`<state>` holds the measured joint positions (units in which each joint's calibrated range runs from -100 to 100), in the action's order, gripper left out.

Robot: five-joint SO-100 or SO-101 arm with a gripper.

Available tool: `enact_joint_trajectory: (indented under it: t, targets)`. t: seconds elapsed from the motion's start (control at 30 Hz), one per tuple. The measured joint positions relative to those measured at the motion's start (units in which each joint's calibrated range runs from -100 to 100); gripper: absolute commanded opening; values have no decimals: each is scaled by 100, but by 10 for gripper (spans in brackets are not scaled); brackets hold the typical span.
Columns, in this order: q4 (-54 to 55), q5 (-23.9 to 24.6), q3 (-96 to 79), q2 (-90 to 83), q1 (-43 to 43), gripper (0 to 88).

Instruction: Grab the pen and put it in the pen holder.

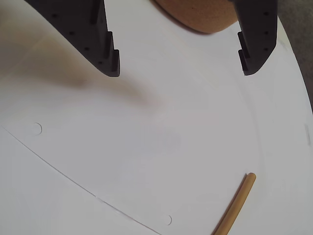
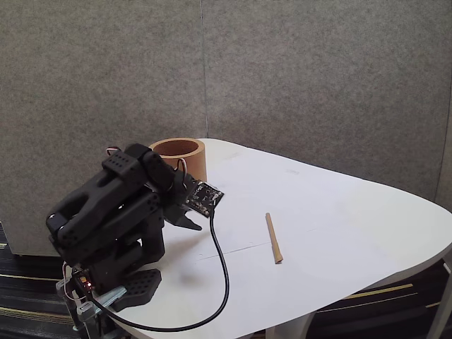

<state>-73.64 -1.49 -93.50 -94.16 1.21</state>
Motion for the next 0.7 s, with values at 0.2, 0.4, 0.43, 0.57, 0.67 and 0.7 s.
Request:
enact_joint_trajectory:
  t: [0.2, 0.4, 0.43, 0.57, 0.67, 0.7]
  targets:
    - [0, 0, 36, 0, 0, 350]
    - [-127, -5, 1011, 8, 0, 350]
    - [-127, -5, 1209, 8, 0, 350]
    - [-136, 0, 1877, 8, 0, 350]
    - [-136, 0, 2121, 8, 0, 350]
    - [-136, 0, 2139, 8, 0, 350]
